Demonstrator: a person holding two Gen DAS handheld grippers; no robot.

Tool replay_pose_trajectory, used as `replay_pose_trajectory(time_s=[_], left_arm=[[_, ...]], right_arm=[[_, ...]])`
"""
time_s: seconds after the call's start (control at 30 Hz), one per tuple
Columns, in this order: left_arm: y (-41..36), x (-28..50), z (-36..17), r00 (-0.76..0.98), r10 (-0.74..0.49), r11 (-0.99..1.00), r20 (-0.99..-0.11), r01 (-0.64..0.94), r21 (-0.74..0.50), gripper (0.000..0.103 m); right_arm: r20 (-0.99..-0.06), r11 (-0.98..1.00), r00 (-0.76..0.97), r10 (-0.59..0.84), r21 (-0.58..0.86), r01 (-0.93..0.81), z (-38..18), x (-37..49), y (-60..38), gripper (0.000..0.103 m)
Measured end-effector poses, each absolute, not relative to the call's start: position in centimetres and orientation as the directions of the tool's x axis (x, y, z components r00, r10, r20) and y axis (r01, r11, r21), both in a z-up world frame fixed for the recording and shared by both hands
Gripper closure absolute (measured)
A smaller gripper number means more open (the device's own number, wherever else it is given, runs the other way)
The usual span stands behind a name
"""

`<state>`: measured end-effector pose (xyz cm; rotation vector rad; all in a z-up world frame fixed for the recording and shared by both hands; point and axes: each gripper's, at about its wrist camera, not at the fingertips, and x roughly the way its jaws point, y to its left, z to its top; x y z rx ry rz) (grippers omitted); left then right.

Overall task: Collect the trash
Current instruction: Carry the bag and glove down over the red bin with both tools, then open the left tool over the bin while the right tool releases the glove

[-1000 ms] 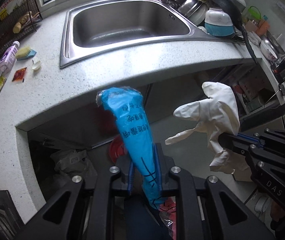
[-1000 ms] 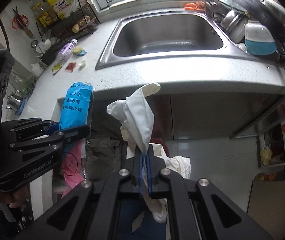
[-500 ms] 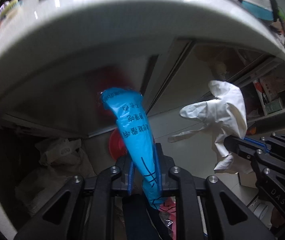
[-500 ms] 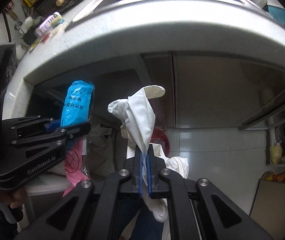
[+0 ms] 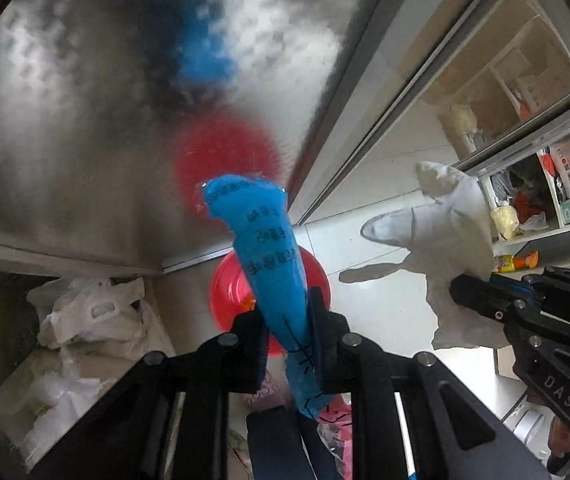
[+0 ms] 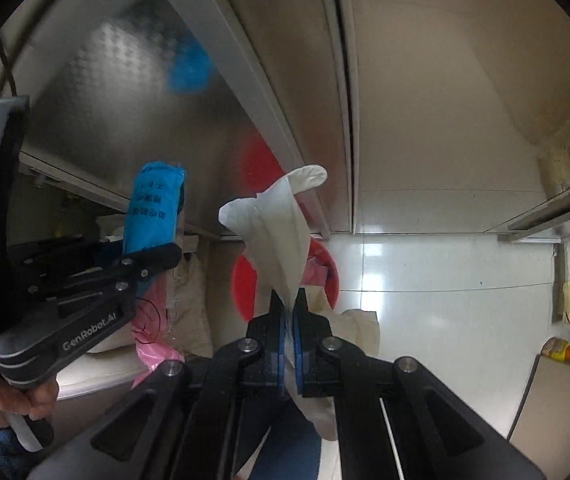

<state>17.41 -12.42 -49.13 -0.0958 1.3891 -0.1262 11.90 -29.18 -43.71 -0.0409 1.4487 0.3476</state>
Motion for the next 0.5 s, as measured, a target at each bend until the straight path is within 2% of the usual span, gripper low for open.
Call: replay_pose_trajectory(time_s=[0.1,0.13,0.17,0.23,0.27,0.37,0.5], left_arm=[[-12.8,17.6,-50.0,0.176,-0.150,0.989,-0.973,0.033,-0.147,0.082],[-12.8,17.6,-50.1,0.179,-0.152,0.988,-0.972,0.031,-0.149,0.070],[-12.7,17.9,-50.1,0.185,-0.157,0.988,-0.970,0.027,-0.155,0.053],[-12.7,17.9,-50.1,0.183,-0.176,0.984,-0.967,0.029,-0.173,0.034],[-12.6,18.0,-50.4,0.183,-0.174,0.985,-0.968,0.029,-0.172,0.028],[-12.0,17.6,-50.2,0.187,-0.172,0.985,-0.967,0.019,-0.172,0.020],[-11.8,16.9,-49.3,0.183,-0.163,0.987,-0.970,0.018,-0.162,0.016]], right_arm=[[-0.976,0.952,0.085,0.202,0.175,-0.250,-44.3,10.7,-30.2,0.100],[-0.976,0.954,0.087,0.201,0.175,-0.242,-44.4,10.6,-30.3,0.100],[-0.976,0.956,0.086,0.202,0.177,-0.235,-44.5,10.4,-30.4,0.100],[-0.976,0.959,0.089,0.200,0.177,-0.221,-44.2,10.7,-30.1,0.100],[-0.975,0.960,0.090,0.201,0.178,-0.217,-44.1,10.5,-30.2,0.100],[-0.975,0.961,0.097,0.202,0.178,-0.214,-43.7,10.4,-30.7,0.100],[-0.975,0.962,0.093,0.202,0.179,-0.205,-43.7,11.8,-30.1,0.100]])
